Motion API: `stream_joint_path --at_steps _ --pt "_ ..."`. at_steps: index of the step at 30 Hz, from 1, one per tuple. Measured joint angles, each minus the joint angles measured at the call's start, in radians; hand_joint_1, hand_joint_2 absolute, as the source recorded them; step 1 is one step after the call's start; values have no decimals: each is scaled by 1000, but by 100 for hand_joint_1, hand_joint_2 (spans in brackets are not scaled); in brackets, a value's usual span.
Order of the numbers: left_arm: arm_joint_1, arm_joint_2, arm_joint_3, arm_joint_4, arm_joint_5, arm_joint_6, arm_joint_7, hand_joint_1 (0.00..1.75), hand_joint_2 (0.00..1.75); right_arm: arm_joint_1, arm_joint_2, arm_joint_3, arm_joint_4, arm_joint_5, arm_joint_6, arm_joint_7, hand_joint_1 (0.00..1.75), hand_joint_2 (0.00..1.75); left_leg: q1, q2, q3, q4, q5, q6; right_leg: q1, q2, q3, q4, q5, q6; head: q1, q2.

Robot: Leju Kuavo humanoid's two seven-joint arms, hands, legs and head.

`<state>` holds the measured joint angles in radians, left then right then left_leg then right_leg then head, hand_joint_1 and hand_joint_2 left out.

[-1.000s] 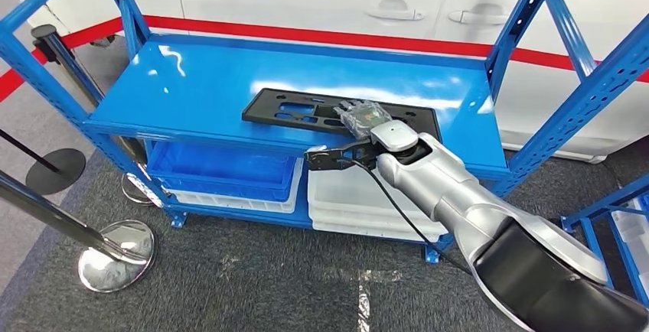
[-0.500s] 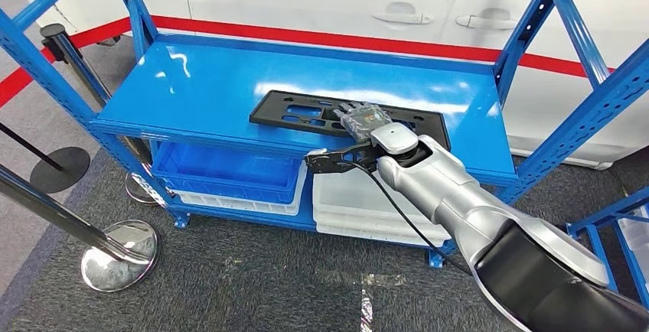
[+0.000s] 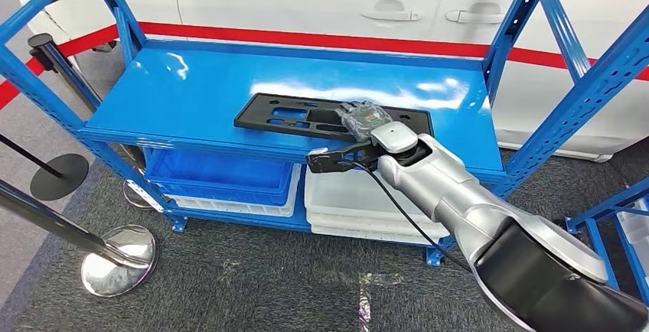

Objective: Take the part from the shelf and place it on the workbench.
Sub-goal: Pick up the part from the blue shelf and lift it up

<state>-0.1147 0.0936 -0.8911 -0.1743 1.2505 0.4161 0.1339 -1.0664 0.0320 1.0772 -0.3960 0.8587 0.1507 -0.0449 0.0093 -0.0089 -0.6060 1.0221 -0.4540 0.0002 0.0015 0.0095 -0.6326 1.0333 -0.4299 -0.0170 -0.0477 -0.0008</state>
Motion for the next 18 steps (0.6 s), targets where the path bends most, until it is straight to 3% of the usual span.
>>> stream_joint_path --at_steps 2,3,4,6,7,8,10,12,13,14,16,18 --pt "-1 1 0 0 -1 0 -1 0 0 -2 0 1 0 1 0 0 0 175 2 2 -30 69 -38 -14 -7 0 11 -11 2 -9 -5 0" --pt "-1 1 0 0 -1 -1 -1 0 0 -2 0 2 0 2 0 -1 0 175 4 2 -64 137 -67 -21 -9 -1 16 -15 2 -13 -7 0" --pt "-1 2 0 0 -1 -2 -2 0 0 -1 0 2 0 2 0 -2 0 175 7 4 -79 155 -60 -28 -11 0 24 -16 -2 -15 -9 0" --pt "1 3 0 0 -2 -3 -1 0 0 3 -1 5 0 4 0 -5 0 175 7 4 -51 78 -10 -10 -9 2 32 -10 -19 2 -7 0" --pt "1 3 0 0 -2 -3 -1 0 0 3 -2 6 0 4 0 -6 0 175 8 4 -18 6 24 4 -8 2 28 10 -37 13 -5 0" --pt "1 3 0 0 -2 -3 0 0 0 1 -3 7 0 5 0 -7 0 175 6 3 -3 -16 23 17 -6 1 11 49 -61 21 -3 0" --pt "1 3 0 0 -3 -3 -1 0 0 3 -4 8 0 5 0 -7 0 175 6 4 0 -18 20 25 -6 -1 -57 183 -119 24 -1 0" --pt "1 3 0 0 -3 -3 -2 0 0 9 -4 10 0 6 0 -7 0 175 4 3 3 -17 16 29 -6 -1 -115 281 -139 25 0 0" --pt "1 3 0 0 -3 -3 -3 0 0 12 -4 11 0 6 0 -7 0 175 4 3 5 -17 14 29 -6 -1 -121 279 -121 23 0 0" --pt "1 3 0 0 -3 -3 -3 0 0 13 -4 13 0 8 0 -7 0 175 3 2 9 -16 11 29 -6 -1 -106 235 -87 19 0 0" --pt "2 2 0 0 -3 -3 -2 0 0 11 -5 16 0 15 0 -7 0 175 1 0 15 -13 4 25 -3 -1 -46 97 -13 8 -1 0" --pt "1 2 0 0 -4 -3 0 0 0 8 -6 19 0 25 -1 -6 0 175 -2 -1 16 -9 -2 17 1 0 -5 8 12 0 -2 0"
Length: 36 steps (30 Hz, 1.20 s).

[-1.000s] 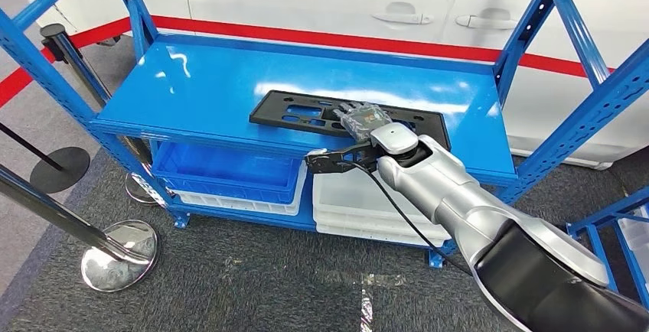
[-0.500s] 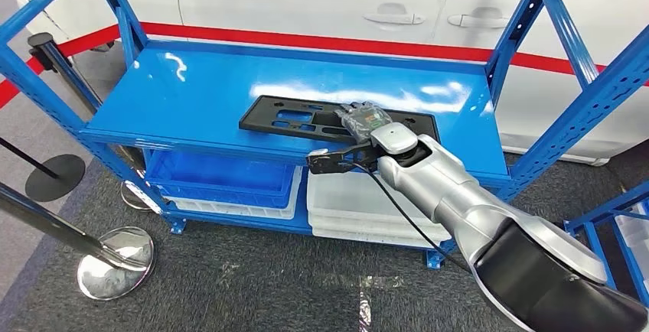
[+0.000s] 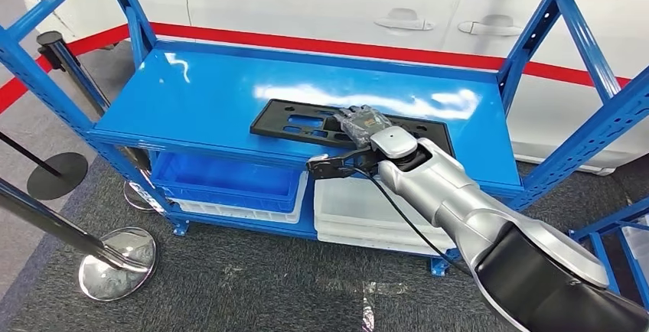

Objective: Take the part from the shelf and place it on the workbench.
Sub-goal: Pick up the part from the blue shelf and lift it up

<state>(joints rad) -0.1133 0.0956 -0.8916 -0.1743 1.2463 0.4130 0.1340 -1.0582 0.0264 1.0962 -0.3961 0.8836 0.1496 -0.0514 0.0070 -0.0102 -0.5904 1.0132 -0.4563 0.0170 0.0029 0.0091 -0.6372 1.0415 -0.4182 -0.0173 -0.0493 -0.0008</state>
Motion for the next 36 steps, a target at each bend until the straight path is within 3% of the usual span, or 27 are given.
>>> stream_joint_path --at_steps 3,5,8,9,10,11,13,15,17,20,21,23,24,25,26,27,30,32,35,36 --pt "0 0 -1 0 -1 1 3 0 0 1 -1 5 0 10 -3 2 0 175 2 0 -2 -1 -4 -15 1 2 9 -20 -3 -7 0 0" --pt "0 0 -2 0 -2 1 3 0 0 0 -2 7 0 14 -6 5 0 175 3 3 -18 35 -28 -26 -5 2 17 -29 -2 -14 -2 0" --pt "-1 1 -7 0 -2 0 0 0 0 0 -3 9 0 17 -7 9 0 175 7 5 -107 211 -102 -41 -7 2 26 -31 -6 -23 -7 0" --pt "0 1 -8 0 -2 0 0 0 0 1 -3 9 1 17 -7 9 0 175 8 5 -136 258 -111 -44 -7 2 27 -31 -8 -24 -7 0" --pt "1 1 -10 0 -2 0 0 0 0 3 -3 10 1 17 -7 10 0 175 9 5 -149 273 -102 -45 -7 3 29 -30 -11 -24 -7 0" --pt "2 1 -10 0 -1 0 0 0 0 4 -3 11 1 19 -7 12 0 175 10 5 -143 247 -74 -46 -7 4 32 -28 -14 -23 -7 0" --pt "2 1 -12 0 0 0 0 0 0 4 -4 12 1 23 -7 15 0 175 10 5 -89 119 -1 -42 -7 5 38 -24 -22 -19 -6 0" --pt "0 1 -14 0 0 0 0 0 0 3 -6 12 2 30 -7 18 0 175 5 4 -42 22 30 -33 -5 5 39 -21 -28 -12 -6 0" --pt "-1 1 -16 0 2 1 0 0 0 3 -8 13 2 38 -5 20 0 175 -1 3 -32 4 25 -24 -3 5 37 -21 -29 -6 -5 0" --pt "0 1 -17 0 7 2 -3 0 0 3 -14 14 4 52 0 27 0 175 5 5 -25 -5 27 -6 -2 4 32 -4 -46 7 -4 0" --pt "0 1 -17 0 10 3 -4 0 0 3 -17 14 4 56 4 30 0 175 8 6 -22 -8 28 0 -2 3 17 31 -67 11 -4 0" --pt "0 1 -17 0 17 3 -4 0 0 6 -24 15 6 62 14 37 0 175 8 7 -19 -10 26 8 -4 2 -45 156 -125 17 -2 0" --pt "0 1 -17 0 19 3 -4 0 0 9 -27 15 7 63 19 41 11 175 8 6 -18 -9 25 10 -6 1 -80 221 -146 19 -2 0" --pt "0 1 -17 0 20 3 -3 0 0 14 -29 16 8 63 24 44 21 175 8 6 -18 -9 24 11 -7 1 -105 264 -153 20 -2 0" --pt "0 1 -17 0 20 3 -3 0 0 18 -31 16 9 63 28 48 31 175 8 5 -17 -8 23 11 -8 1 -115 272 -143 21 -2 0" --pt "0 1 -17 0 19 3 -3 0 0 20 -33 17 10 63 31 53 40 175 8 4 -16 -7 22 10 -10 0 -104 239 -113 19 -2 0" --pt "0 3 -17 0 15 5 -3 0 0 19 -40 19 12 59 42 67 33 175 1 1 -14 4 10 3 -13 0 -16 42 -21 18 -2 0" --pt "0 7 -17 1 14 5 -6 0 0 22 -42 19 13 52 49 74 33 175 -6 0 -17 11 4 3 -14 1 8 -8 -14 22 -4 0" --pt "0 8 -18 1 13 3 -16 0 0 25 -46 19 14 42 58 80 32 175 -4 2 -14 5 6 2 -12 4 9 -9 -13 18 -6 0" --pt "0 8 -18 1 13 3 -19 0 0 24 -47 19 14 40 60 81 58 175 -4 2 -11 3 6 2 -11 5 10 -9 -13 16 -6 0"
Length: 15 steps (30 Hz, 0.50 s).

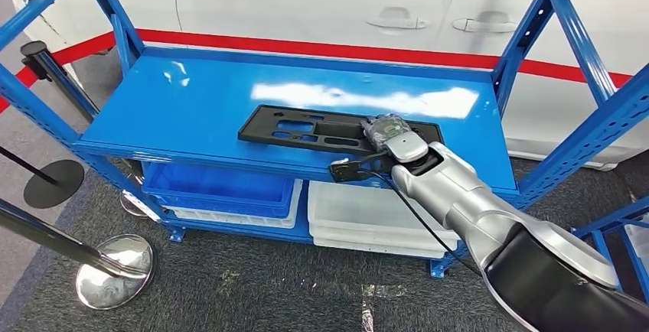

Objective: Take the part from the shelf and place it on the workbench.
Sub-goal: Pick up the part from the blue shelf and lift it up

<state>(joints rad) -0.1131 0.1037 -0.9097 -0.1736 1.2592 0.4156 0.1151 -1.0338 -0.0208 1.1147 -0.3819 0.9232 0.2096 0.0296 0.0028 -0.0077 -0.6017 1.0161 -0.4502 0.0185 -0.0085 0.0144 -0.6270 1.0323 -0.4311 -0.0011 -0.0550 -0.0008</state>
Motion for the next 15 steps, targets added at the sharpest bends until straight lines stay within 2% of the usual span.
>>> stream_joint_path --at_steps 1,2,3,5,6,7,9,10,11,15 --pt "0 0 0 0 0 0 -1 0 0 -1 -1 0 0 -1 2 0 88 175 0 1 3 -2 0 0 0 1 1 0 -1 -2 0 0" --pt "-1 1 0 0 0 0 -2 0 0 -1 -1 0 0 -2 3 0 105 175 0 1 5 -4 0 -1 0 1 2 0 -1 -3 0 0" --pt "-1 1 0 0 0 0 -2 0 0 0 -2 0 0 -3 4 0 98 175 0 1 6 -5 0 -2 0 2 3 0 -2 -5 0 0" --pt "-1 1 0 0 0 -1 -2 0 0 0 -2 0 0 -4 12 2 29 175 0 1 8 -8 1 -5 1 1 3 0 -3 -7 0 0" --pt "-1 1 0 0 -1 -1 -2 0 0 -1 -2 0 0 -4 17 4 16 175 1 1 8 -9 1 -6 2 1 4 0 -3 -7 0 0" --pt "-1 1 0 0 -1 -1 -2 0 0 -1 -2 0 0 -5 22 5 45 175 1 1 9 -10 1 -8 2 1 4 0 -3 -7 0 0" --pt "-1 1 0 0 -2 -1 -2 0 0 -2 -3 0 0 -8 24 7 127 175 1 1 10 -10 1 -11 2 1 5 0 -4 -8 0 0" --pt "-1 1 0 0 -2 -1 -2 0 0 -1 -4 0 1 -9 24 8 159 175 2 1 10 -10 1 -13 3 1 5 0 -4 -8 0 0" --pt "-1 1 0 0 -3 -2 -2 0 0 -1 -4 0 1 -11 24 10 172 175 2 1 10 -10 1 -15 3 1 6 0 -4 -8 0 0" --pt "-2 1 -2 0 -10 -4 0 0 0 -1 -5 -1 2 -11 21 11 175 175 2 1 11 -10 0 -18 3 1 8 -2 -4 -8 0 0"
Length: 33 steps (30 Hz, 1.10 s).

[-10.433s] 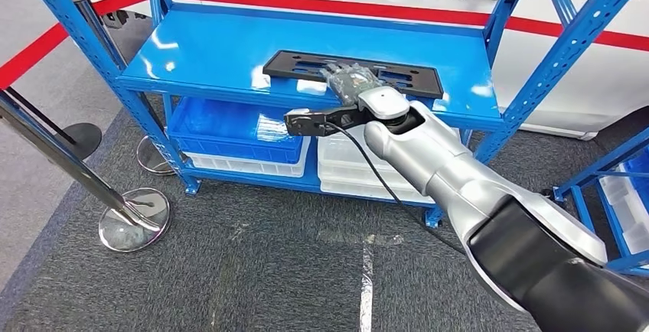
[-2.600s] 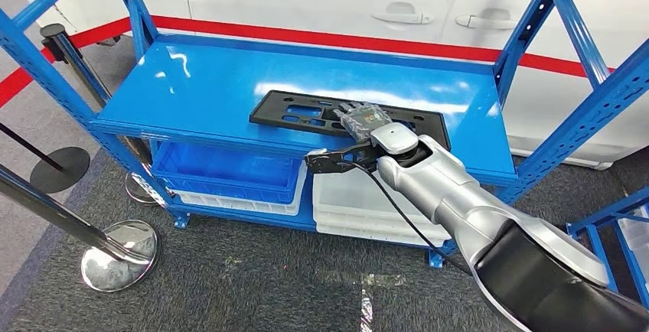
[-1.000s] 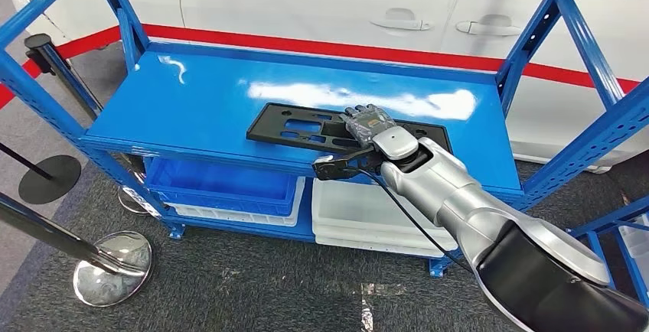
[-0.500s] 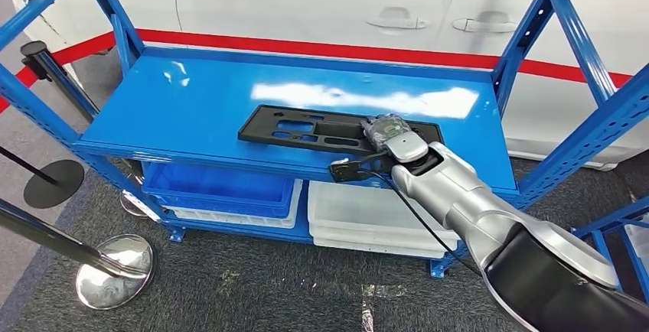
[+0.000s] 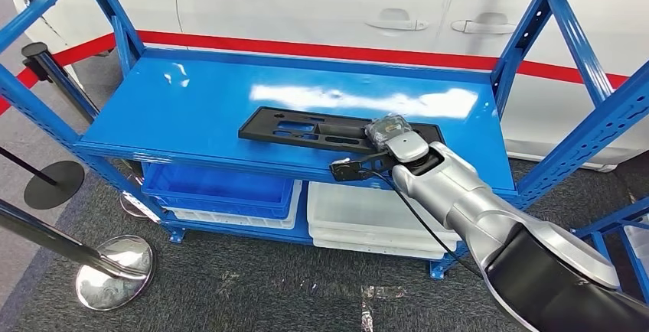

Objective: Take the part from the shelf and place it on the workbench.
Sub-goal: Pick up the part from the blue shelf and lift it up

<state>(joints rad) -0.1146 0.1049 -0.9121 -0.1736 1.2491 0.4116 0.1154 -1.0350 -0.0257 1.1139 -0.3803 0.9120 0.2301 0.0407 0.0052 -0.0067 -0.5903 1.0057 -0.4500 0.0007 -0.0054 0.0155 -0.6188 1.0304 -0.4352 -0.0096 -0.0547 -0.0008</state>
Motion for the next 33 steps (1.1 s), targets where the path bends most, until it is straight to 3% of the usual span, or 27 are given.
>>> stream_joint_path --at_steps 17,22,26,30,33 --pt "0 0 -2 0 -2 -22 -26 0 0 -7 29 -12 -45 15 -234 -55 175 175 0 -1 0 0 -1 0 0 -3 4 -4 0 0 0 0" --pt "0 0 -2 0 -2 -23 -29 0 0 -23 42 -21 -70 15 -260 -63 175 175 0 -1 -1 0 -1 0 1 -3 3 -4 0 0 0 0" --pt "1 0 -2 0 -4 -23 -29 0 0 -35 46 -31 -109 24 -346 -86 175 175 0 -2 -2 0 -1 0 1 -3 3 -4 0 0 0 0" --pt "1 0 -2 0 -11 -22 -34 0 175 -83 48 -52 -196 48 -373 -84 175 175 0 -2 -2 0 -1 0 1 -3 2 -4 0 0 0 0" --pt "3 -1 -6 0 -26 -20 -46 0 175 -117 41 -69 -298 89 -386 -63 175 175 0 -2 -2 0 -1 0 1 -3 1 -4 0 0 0 0"
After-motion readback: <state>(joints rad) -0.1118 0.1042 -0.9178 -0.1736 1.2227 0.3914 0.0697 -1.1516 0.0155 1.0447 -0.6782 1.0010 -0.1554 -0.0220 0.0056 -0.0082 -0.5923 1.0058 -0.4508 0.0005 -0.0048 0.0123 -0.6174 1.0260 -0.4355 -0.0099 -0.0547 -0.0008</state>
